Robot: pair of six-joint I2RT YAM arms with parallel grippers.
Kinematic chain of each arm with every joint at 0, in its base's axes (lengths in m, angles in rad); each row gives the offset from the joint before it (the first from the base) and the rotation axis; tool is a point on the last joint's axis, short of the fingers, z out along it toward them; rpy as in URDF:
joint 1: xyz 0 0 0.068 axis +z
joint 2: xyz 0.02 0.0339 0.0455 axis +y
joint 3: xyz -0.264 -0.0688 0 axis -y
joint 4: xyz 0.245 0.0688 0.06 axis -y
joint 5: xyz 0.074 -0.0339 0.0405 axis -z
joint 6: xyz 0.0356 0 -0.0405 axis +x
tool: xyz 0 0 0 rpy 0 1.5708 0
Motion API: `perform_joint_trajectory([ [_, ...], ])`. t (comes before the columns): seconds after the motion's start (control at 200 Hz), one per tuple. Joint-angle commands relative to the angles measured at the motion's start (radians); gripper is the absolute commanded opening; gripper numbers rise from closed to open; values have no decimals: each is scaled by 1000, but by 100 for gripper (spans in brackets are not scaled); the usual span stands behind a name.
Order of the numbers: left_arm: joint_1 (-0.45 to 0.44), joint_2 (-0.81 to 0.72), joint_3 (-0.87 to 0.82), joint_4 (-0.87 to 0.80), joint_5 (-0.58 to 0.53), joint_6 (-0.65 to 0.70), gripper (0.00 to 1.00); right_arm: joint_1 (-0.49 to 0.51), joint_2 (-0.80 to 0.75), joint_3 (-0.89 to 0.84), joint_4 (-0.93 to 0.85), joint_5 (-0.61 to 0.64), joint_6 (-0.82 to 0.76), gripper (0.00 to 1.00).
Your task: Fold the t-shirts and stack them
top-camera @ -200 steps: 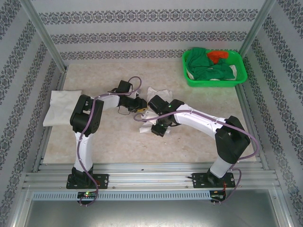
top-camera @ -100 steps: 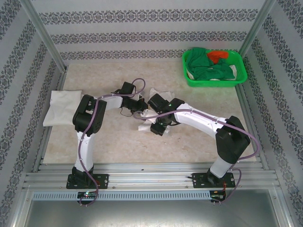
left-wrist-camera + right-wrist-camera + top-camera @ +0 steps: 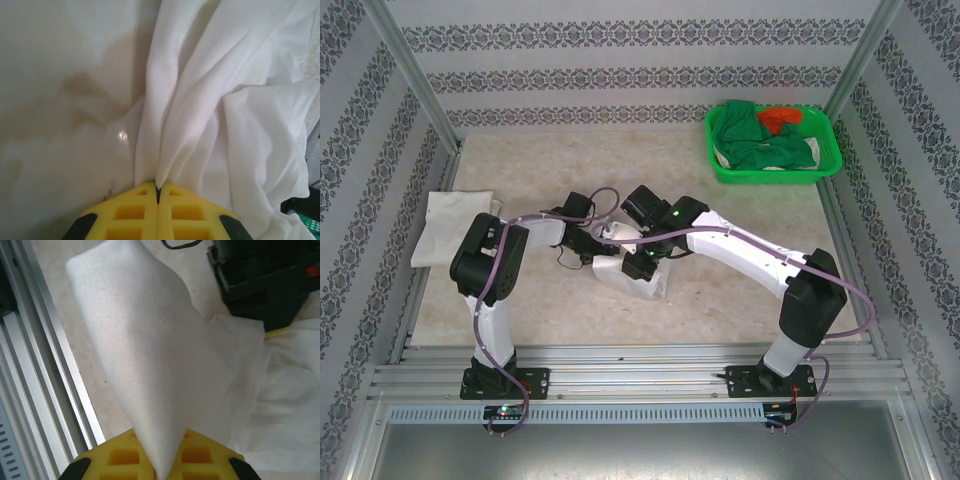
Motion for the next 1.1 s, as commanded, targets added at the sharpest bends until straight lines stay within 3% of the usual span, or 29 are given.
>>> perform_joint_trajectory([
  [0.0,17,29,-50,-39,-30,-5,0,-33,21,65,-34,-26,-23,0],
  [0.43,29,119,41,-191,-94,104,0,-231,57,112,-49,-55,-125,0],
  [0.854,39,163,25,-198,-85,118,0,-332,168,191,5,-49,-172,0],
  [1.094,49,167,64,-240,-79,142,0,-376,306,235,27,5,-164,0],
])
